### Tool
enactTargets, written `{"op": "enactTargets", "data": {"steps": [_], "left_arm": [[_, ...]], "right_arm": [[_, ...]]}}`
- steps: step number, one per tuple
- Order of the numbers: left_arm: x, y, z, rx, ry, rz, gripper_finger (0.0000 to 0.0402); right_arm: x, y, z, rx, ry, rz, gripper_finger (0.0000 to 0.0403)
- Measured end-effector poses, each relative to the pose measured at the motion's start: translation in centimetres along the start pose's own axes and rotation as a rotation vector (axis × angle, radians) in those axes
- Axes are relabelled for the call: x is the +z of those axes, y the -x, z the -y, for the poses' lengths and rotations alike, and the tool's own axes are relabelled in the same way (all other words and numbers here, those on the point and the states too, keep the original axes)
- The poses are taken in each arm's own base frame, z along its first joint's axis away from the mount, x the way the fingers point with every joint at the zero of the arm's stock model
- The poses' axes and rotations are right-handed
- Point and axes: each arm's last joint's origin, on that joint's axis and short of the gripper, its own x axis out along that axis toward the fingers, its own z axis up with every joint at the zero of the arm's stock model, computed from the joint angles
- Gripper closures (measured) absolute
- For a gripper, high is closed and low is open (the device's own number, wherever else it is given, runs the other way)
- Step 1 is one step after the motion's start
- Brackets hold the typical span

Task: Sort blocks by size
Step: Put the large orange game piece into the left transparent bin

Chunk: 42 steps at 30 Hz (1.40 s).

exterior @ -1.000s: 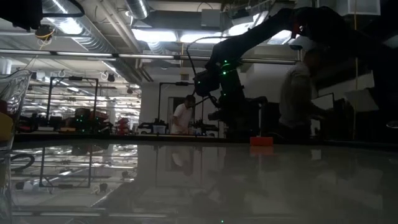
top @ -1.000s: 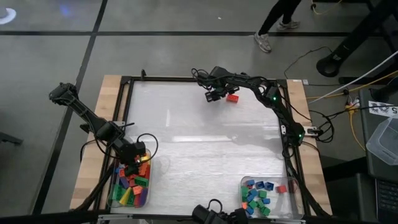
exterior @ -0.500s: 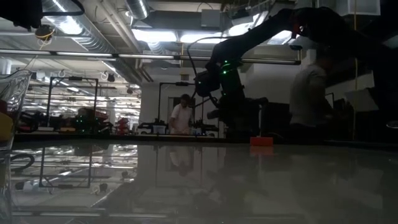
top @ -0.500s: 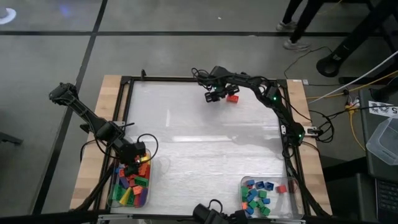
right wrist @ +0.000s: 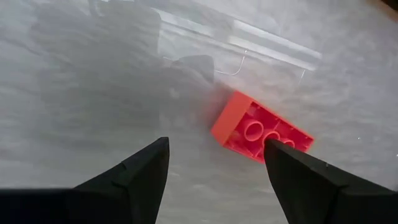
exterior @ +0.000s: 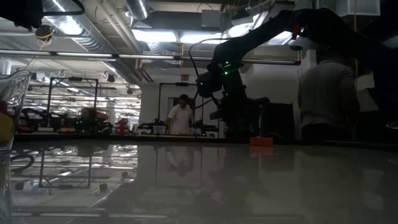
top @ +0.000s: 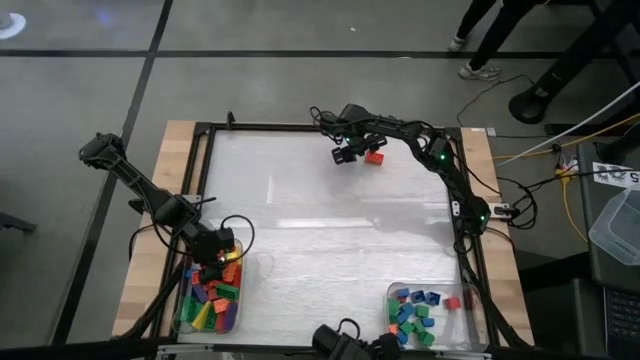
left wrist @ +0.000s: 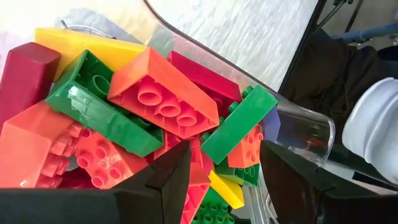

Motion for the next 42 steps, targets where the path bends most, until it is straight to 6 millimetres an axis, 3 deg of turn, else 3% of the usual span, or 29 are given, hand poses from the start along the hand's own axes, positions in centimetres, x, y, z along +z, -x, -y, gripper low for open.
{"op": "enactTargets", "data": {"steps": [10, 15, 19, 24, 28, 42], "left_arm": [[0.0, 0.0, 0.0, 0.0, 0.0, 0.002, 0.0221], [0.0, 0.0, 0.0, 0.003, 0.0, 0.009, 0.0221], [0.1, 0.0, 0.0, 0.009, 0.0, 0.024, 0.0222], [0.1, 0.0, 0.0, 0.013, 0.0, 0.036, 0.0221], [0.1, 0.0, 0.0, 0.014, 0.0, 0.039, 0.0222], [0.1, 0.0, 0.0, 0.011, 0.0, 0.044, 0.0221]], "right_arm": [[-0.1, 0.4, 0.2, 0.016, 0.182, -0.019, 0.0141], [-0.1, 0.8, 1.3, -0.139, 0.228, 0.013, 0.0141], [0.0, 0.8, 1.3, -0.158, 0.28, 0.028, 0.0141], [-0.1, 1.0, 1.8, -0.309, 0.198, 0.1, 0.0141], [-0.2, 0.5, 2.1, -0.321, 0.198, 0.079, 0.0141], [-2.3, -1.0, 0.6, -0.409, 0.327, 0.074, 0.0141]]}}
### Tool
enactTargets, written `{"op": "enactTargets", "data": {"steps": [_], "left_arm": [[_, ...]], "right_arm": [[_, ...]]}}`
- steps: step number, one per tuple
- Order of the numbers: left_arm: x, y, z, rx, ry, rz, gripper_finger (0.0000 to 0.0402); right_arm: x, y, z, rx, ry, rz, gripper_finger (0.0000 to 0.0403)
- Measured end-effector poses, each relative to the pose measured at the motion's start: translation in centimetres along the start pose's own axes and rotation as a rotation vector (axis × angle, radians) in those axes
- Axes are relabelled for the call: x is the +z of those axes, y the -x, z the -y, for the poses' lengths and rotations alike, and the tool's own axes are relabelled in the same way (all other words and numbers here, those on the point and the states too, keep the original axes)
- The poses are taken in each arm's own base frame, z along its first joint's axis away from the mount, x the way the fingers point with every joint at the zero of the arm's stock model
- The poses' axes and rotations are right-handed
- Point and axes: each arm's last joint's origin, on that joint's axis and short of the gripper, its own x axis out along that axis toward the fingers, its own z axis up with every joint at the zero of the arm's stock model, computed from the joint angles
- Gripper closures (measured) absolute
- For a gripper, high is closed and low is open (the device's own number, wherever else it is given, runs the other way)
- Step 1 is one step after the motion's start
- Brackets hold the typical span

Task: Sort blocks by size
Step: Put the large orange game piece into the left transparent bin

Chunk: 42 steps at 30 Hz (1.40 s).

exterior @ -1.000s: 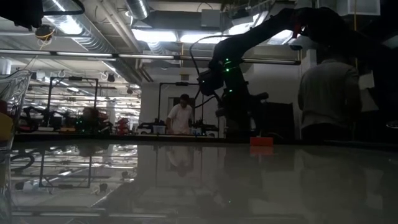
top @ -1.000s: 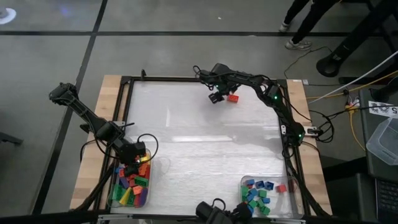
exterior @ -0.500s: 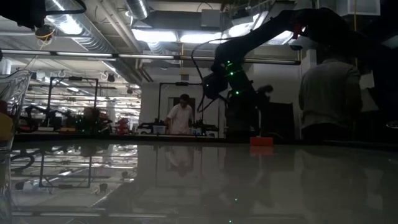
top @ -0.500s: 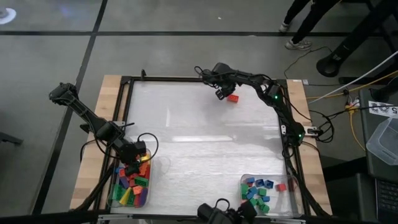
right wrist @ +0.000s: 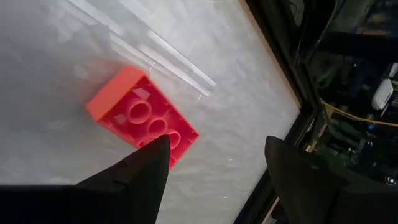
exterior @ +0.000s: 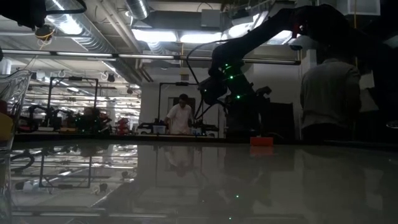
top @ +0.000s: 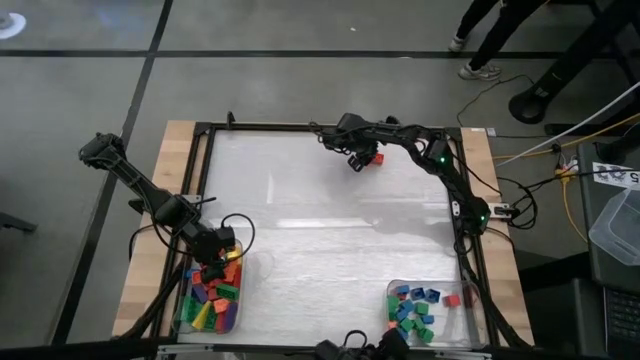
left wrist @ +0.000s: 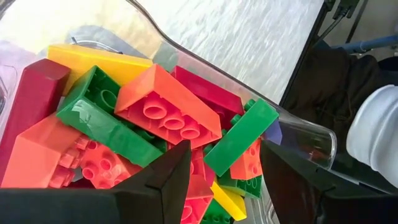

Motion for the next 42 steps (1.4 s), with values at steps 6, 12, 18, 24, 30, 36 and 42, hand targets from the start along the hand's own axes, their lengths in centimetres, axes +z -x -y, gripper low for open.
{"op": "enactTargets", "data": {"steps": [6, 12, 18, 24, 30, 36, 42], "left_arm": [[0.0, 0.0, 0.0, 0.0, 0.0, 0.0, 0.0221], [0.0, 0.0, 0.0, 0.0, 0.0, 0.0, 0.0221], [0.0, 0.0, 0.0, 0.0, 0.0, 0.0, 0.0221], [0.0, 0.0, 0.0, 0.0, 0.0, 0.0, 0.0222], [0.0, 0.0, 0.0, 0.0, 0.0, 0.0, 0.0221], [0.0, 0.0, 0.0, 0.001, -0.008, 0.002, 0.0222], [0.0, 0.0, 0.0, 0.003, -0.008, 0.009, 0.0222]], "right_arm": [[0.0, 0.1, -0.4, 0.0, 0.034, 0.018, 0.0141], [0.1, 0.3, -0.5, -0.047, 0.081, 0.067, 0.0141], [0.8, 0.5, -1.3, 0.013, 0.07, 0.144, 0.0141], [1.1, 0.5, -1.6, 0.069, 0.086, 0.152, 0.0141], [0.9, 0.5, -1.3, 0.014, 0.075, 0.15, 0.0141], [0.9, 0.5, -1.4, 0.026, 0.075, 0.143, 0.0141], [1.0, 0.3, -1.0, 0.007, 0.063, 0.136, 0.0141]]}}
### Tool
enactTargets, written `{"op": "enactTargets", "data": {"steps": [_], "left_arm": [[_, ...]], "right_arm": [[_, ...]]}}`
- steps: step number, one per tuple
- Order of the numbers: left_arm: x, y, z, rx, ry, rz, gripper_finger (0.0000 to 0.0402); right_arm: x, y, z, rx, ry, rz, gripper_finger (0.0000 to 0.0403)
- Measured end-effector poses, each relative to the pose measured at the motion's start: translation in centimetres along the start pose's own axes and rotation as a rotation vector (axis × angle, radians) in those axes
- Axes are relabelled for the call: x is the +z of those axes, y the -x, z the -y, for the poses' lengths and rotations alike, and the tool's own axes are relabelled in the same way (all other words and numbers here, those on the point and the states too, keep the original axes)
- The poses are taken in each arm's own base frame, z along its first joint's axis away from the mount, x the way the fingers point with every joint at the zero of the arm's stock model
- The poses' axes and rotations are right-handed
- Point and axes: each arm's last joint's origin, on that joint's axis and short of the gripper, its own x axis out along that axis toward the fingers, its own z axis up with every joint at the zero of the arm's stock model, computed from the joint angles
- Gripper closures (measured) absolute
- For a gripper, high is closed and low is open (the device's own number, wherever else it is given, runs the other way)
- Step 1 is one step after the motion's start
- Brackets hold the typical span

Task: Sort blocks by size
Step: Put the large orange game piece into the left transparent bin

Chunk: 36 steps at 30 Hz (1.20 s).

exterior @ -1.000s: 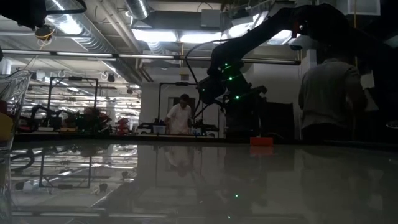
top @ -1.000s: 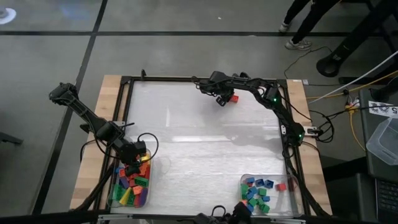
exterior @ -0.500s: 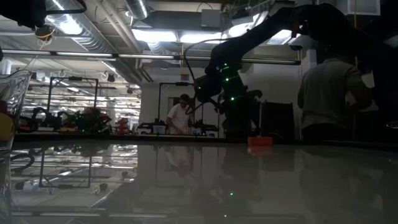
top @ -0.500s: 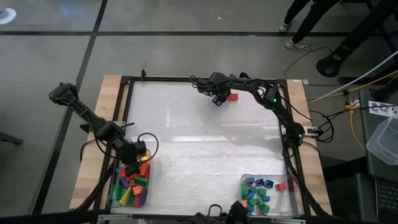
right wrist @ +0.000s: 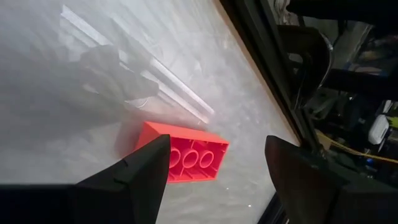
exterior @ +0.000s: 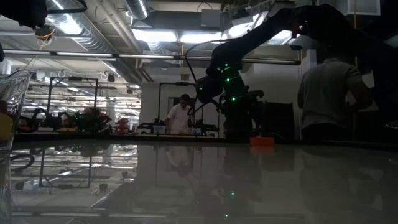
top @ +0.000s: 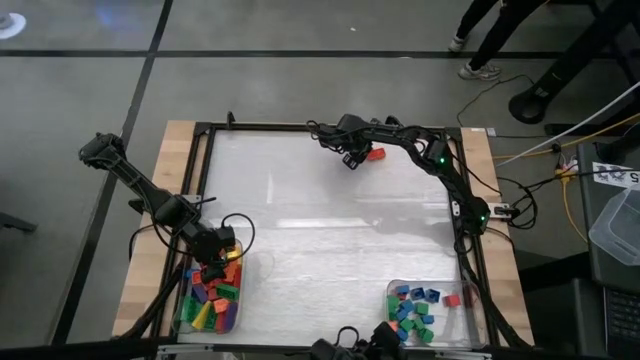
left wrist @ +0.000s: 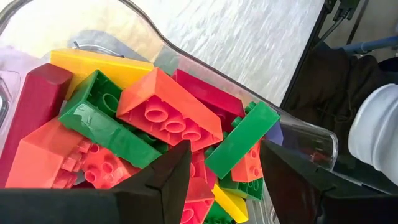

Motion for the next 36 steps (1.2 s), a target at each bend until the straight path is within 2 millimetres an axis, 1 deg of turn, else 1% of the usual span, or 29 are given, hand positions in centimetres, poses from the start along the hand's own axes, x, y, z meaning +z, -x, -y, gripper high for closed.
{"op": "enactTargets", "data": {"steps": [6, 13, 17, 30, 36], "left_arm": [[0.0, 0.0, 0.0, 0.0, 0.0, 0.0, 0.0222], [0.0, 0.0, 0.0, 0.0, 0.0, 0.0, 0.0222], [0.0, 0.0, 0.0, 0.0, 0.0, 0.0, 0.0221], [0.0, 0.0, 0.0, 0.0, 0.0, 0.0, 0.0222], [0.0, 0.0, 0.0, 0.001, 0.0, 0.001, 0.0222]], "right_arm": [[0.0, 0.0, 0.0, 0.0, -0.017, -0.002, 0.0141], [-0.5, -0.4, 1.0, -0.048, -0.059, -0.07, 0.0141], [-0.5, -0.5, 1.1, -0.058, -0.07, -0.069, 0.0141], [-0.6, -0.4, 0.7, -0.024, -0.042, -0.083, 0.0141], [-0.8, 0.0, -0.1, 0.058, 0.03, -0.095, 0.0141]]}}
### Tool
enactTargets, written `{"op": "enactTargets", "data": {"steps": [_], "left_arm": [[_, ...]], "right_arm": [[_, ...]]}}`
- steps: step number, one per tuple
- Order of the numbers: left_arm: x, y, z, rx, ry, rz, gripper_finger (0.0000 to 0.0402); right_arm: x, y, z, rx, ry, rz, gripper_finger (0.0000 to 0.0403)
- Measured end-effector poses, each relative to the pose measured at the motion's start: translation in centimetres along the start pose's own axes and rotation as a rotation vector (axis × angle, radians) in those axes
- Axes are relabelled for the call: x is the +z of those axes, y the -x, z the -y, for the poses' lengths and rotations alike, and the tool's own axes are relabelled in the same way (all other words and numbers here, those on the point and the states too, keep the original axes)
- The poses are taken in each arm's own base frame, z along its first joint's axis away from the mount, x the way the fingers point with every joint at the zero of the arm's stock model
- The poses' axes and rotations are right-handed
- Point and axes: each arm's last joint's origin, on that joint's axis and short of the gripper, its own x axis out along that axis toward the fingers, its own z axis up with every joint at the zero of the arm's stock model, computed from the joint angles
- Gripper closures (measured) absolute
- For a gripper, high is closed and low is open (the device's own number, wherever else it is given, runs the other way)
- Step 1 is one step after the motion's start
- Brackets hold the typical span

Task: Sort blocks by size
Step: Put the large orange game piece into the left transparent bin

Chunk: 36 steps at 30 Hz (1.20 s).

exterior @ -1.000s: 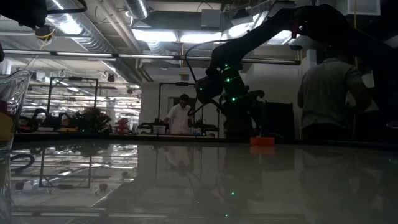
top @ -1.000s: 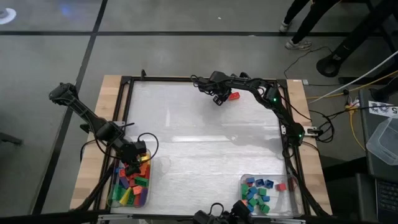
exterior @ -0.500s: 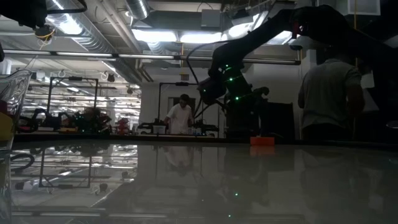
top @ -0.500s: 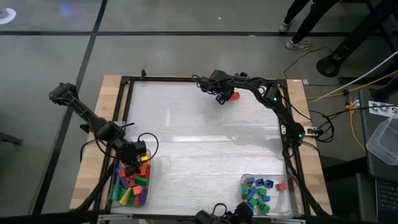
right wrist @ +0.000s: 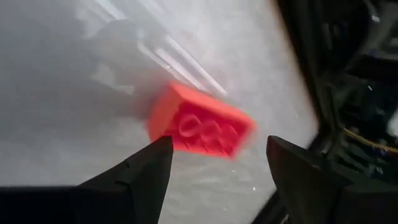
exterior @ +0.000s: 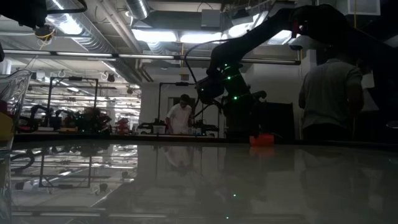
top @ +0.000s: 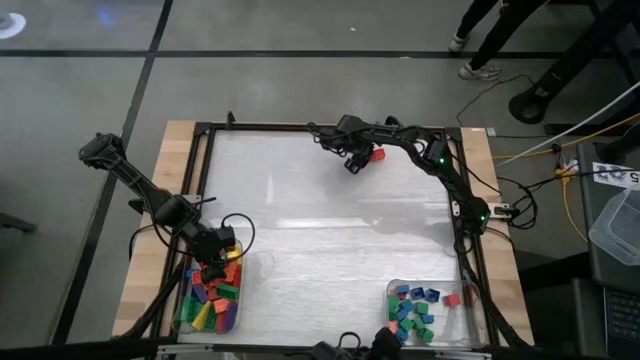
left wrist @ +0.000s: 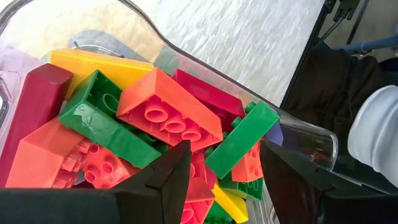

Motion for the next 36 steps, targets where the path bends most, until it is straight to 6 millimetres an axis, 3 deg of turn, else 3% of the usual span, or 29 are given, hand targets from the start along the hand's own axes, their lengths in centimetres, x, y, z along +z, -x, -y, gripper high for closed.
{"op": "enactTargets", "data": {"steps": [12, 24, 30, 36], "left_arm": [[0.0, 0.0, 0.0, -0.001, 0.0, 0.0, 0.0222], [0.0, 0.0, 0.0, -0.002, 0.009, 0.001, 0.0222], [0.0, 0.0, 0.0, -0.002, 0.009, 0.001, 0.0222], [0.0, 0.0, 0.0, 0.0, 0.008, 0.007, 0.0222]], "right_arm": [[0.3, 0.4, -1.3, 0.144, 0.038, 0.025, 0.0141], [0.0, 1.6, -3.8, 0.473, 0.096, 0.002, 0.0141], [-1.1, 3.0, -6.1, 0.643, 0.107, -0.053, 0.0141], [-3.5, 5.3, -10.0, 0.725, 0.208, -0.044, 0.0141]]}}
